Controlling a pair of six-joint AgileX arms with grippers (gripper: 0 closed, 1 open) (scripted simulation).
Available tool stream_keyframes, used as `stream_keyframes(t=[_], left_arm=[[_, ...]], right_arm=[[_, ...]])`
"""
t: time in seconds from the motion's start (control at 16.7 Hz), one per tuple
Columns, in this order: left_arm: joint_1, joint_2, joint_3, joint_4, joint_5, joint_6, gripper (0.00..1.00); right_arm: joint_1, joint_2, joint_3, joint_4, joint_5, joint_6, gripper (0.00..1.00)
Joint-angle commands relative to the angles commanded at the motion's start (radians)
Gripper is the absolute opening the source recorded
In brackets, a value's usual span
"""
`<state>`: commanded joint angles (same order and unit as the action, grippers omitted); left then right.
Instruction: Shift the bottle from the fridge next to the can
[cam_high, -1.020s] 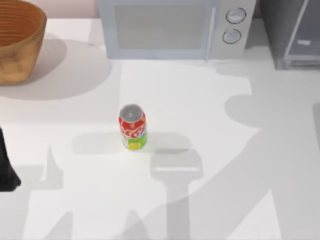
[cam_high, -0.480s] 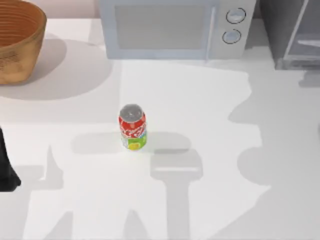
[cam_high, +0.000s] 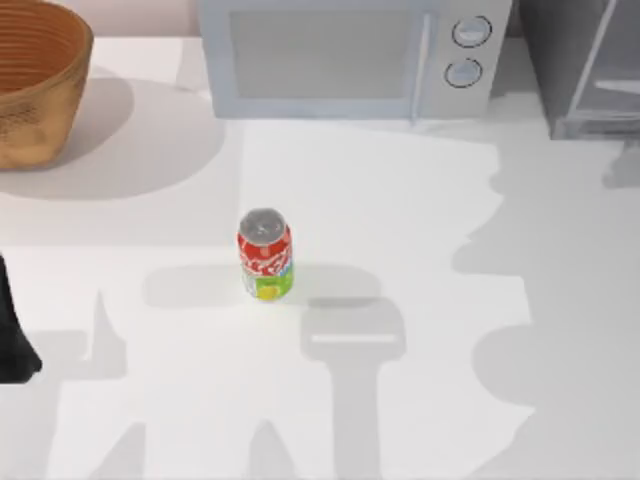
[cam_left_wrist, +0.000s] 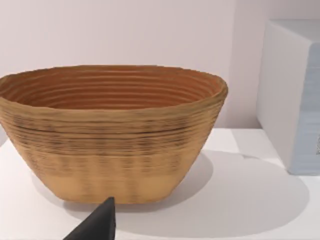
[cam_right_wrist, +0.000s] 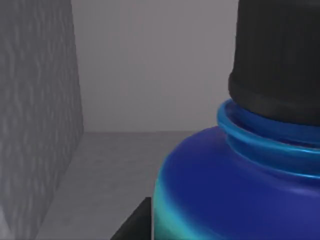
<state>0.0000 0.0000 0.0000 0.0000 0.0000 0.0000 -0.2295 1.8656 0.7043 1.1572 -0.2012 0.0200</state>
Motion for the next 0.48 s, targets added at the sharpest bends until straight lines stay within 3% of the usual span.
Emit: stream_keyframes(t=[0.24, 0.48], left_arm=[[0.000, 0.000, 0.000, 0.000, 0.000, 0.000, 1.00], [0.000, 0.000, 0.000, 0.000, 0.000, 0.000, 1.00]], right_arm=[[0.056, 0.009, 0.004, 0.022, 0.063, 0.005, 0.00], [0.239, 0.051, 0.002, 0.076, 0.250, 0.016, 0.00]])
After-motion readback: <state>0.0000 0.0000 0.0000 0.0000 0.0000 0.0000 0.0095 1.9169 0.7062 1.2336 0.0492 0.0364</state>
